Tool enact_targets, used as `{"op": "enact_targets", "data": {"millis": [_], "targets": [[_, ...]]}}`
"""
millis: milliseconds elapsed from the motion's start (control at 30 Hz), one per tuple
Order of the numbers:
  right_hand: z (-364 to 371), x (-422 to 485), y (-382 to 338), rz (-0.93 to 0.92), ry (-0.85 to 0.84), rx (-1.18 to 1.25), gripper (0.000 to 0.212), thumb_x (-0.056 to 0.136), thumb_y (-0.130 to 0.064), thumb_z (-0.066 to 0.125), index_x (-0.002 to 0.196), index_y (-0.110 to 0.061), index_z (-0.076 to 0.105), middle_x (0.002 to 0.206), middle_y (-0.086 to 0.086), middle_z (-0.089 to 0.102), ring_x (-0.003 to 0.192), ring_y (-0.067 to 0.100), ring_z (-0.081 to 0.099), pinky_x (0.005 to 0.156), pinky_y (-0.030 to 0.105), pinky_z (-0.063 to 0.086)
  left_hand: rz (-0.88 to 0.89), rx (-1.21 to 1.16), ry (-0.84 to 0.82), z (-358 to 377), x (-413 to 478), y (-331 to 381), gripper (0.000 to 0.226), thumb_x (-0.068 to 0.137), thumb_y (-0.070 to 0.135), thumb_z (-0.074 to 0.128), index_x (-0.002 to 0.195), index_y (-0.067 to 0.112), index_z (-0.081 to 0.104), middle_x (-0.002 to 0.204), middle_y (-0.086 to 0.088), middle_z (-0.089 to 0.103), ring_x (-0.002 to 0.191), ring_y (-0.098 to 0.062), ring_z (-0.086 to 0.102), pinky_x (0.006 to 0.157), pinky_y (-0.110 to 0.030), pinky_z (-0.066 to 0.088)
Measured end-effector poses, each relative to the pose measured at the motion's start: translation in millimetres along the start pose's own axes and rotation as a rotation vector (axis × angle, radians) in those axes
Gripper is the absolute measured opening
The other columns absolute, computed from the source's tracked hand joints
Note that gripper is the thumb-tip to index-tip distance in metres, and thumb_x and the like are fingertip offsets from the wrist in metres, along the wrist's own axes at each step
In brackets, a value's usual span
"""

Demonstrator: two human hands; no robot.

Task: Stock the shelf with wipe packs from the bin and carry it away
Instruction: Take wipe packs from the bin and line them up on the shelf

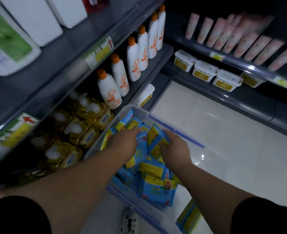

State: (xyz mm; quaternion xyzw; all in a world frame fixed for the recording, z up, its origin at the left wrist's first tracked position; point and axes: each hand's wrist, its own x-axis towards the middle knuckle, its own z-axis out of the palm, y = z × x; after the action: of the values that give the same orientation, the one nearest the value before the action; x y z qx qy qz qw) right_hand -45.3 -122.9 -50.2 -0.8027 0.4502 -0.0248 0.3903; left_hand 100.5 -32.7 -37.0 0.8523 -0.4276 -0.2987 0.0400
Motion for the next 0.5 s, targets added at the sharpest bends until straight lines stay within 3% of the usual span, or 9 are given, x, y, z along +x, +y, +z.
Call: {"op": "enact_targets", "data": {"millis": [67,133,200,300,400,500], "targets": [[-18.3,-9.1,-18.5,-0.092,0.071,0.057,0.041,0.093,-0.011,0.054,0.131,-0.027,0.054,0.125,0.004,0.060,0.115,0.024,0.055,0.093,0.031,0.042,-0.085,-0.178,0.092,-18.6,-22.4,3.6,0.039,0.097,0.015,0.048,0.135,0.021,0.041,0.109,-0.012,0.060,0.080,-0.025,0.054,0.060,-0.031,0.040],[-39.8,-21.9,-38.9,-0.195,0.125,0.101,0.041,0.093,-0.009,0.053,0.130,-0.026,0.057,0.125,0.001,0.061,0.116,0.020,0.054,0.094,0.026,0.040,-0.142,-0.396,0.197,-37.7,-47.6,9.1,0.045,0.096,0.010,0.047,0.138,0.023,0.040,0.111,-0.009,0.061,0.088,-0.025,0.058,0.063,-0.029,0.041],[-61.5,-36.5,-60.2,-0.286,0.134,0.130,0.041,0.093,-0.007,0.054,0.128,-0.027,0.059,0.125,-0.002,0.062,0.116,0.017,0.055,0.093,0.018,0.038,-0.177,-0.653,0.307,-55.9,-72.6,17.8,0.042,0.093,0.007,0.048,0.130,0.026,0.047,0.104,-0.001,0.063,0.092,-0.023,0.061,0.068,-0.034,0.050],[-93.5,-61.2,-89.3,-0.452,0.113,0.168,0.039,0.089,0.002,0.056,0.115,-0.024,0.068,0.126,-0.004,0.061,0.117,0.012,0.055,0.102,0.026,0.043,-0.247,-1.032,0.426,-87.5,-112.6,39.8,0.039,0.092,0.014,0.054,0.123,0.037,0.049,0.109,0.002,0.064,0.093,-0.025,0.065,0.076,-0.048,0.058],[-124.5,-87.4,-113.8,-0.546,0.008,0.178,0.053,0.084,0.011,0.052,0.105,-0.035,0.065,0.136,-0.015,0.046,0.123,-0.006,0.035,0.104,0.015,0.032,-0.262,-1.282,0.531,-122.0,-153.1,62.9,0.042,0.094,0.006,0.055,0.126,0.032,0.048,0.114,-0.002,0.061,0.095,-0.028,0.064,0.075,-0.046,0.058],[-153.0,-112.7,-137.7,-0.642,-0.085,0.207,0.060,0.085,0.010,0.055,0.098,-0.049,0.054,0.147,-0.015,0.033,0.137,-0.001,0.024,0.105,0.023,0.035,-0.181,-1.434,0.608,-153.3,-198.5,82.0,0.045,0.094,-0.002,0.051,0.130,0.025,0.047,0.112,-0.005,0.061,0.085,-0.025,0.067,0.065,-0.038,0.059]]}}
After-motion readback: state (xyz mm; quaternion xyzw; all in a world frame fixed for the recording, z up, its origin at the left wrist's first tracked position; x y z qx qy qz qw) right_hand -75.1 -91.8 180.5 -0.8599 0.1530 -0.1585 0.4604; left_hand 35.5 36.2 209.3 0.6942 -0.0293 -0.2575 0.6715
